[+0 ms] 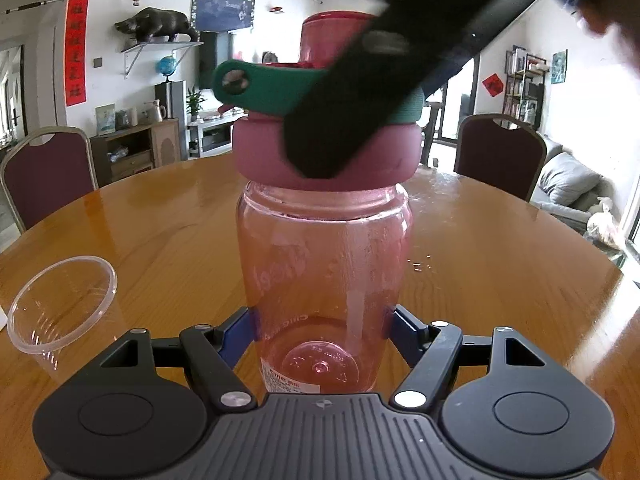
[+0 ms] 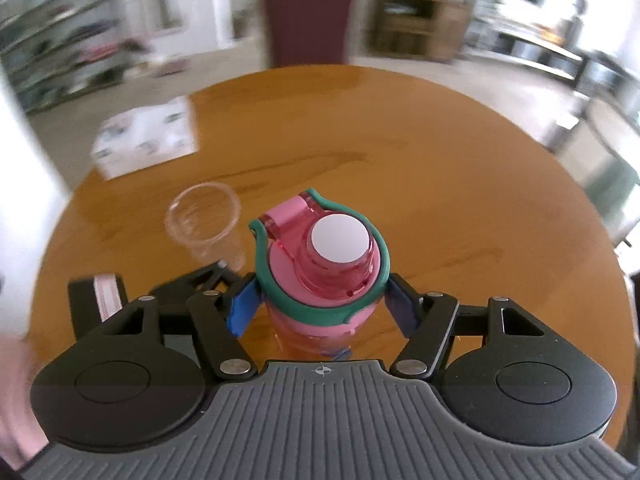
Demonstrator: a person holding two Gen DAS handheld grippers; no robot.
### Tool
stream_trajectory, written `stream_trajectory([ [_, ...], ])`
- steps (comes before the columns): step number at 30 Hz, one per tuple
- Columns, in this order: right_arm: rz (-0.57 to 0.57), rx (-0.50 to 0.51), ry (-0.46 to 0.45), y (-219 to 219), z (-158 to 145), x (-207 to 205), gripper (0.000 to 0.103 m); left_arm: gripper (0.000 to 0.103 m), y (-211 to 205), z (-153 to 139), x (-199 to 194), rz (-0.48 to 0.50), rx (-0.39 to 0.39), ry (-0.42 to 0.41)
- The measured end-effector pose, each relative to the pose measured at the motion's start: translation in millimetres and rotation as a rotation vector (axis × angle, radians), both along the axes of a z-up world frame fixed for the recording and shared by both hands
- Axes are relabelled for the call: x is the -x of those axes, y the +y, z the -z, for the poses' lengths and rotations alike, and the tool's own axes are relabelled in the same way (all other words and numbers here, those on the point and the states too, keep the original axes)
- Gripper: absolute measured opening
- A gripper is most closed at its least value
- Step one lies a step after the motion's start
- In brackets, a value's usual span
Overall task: Unscrew bottle cap and pour
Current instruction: 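Hold the bottle with the left tool while the right tool twists the cap again, then hold the bottle with the left tool while the right tool keeps twisting the cap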
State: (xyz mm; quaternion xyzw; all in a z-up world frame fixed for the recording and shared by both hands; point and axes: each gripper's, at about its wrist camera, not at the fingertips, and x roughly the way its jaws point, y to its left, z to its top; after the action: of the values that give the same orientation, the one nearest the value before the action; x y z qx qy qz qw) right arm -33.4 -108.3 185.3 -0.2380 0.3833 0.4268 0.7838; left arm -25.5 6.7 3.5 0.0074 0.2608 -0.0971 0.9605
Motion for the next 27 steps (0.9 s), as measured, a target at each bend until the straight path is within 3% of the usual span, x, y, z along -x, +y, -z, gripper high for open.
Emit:
stream_trajectory([
  [4,-0.297,-0.029,-0.035,-19,1,-11,0.068,0.071,0,1,1,0.026,-0.017,-0.009],
  [9,-0.327,-0.060,-0.014,-25,-3,-19,0.067,0.071,1,3,0,0.039,-0.017,-0.016],
  [15,-0.252,-0.067,-0.017,-29,1,-8,0.068,0.071,-3,2,0,0.022,-0.028,-0.009],
  [17,-0.214,-0.058,-0.037,-24,-2,-3,0.078,0.071,-4,2,0,0.007,-0.027,-0.004],
  [18,-0.159,-0.060,-0.059,-17,-6,4,0.087,0.071,-4,2,0,0.002,-0.027,-0.002],
  [19,-0.107,-0.055,-0.089,-9,-9,10,0.088,0.071,-5,2,0,-0.003,-0.028,-0.001],
  [22,-0.016,-0.007,-0.149,15,-12,28,0.089,0.071,-8,2,2,-0.016,-0.030,0.000],
  [27,0.177,0.102,-0.170,39,-6,37,0.088,0.071,-11,2,4,-0.037,-0.031,-0.002],
])
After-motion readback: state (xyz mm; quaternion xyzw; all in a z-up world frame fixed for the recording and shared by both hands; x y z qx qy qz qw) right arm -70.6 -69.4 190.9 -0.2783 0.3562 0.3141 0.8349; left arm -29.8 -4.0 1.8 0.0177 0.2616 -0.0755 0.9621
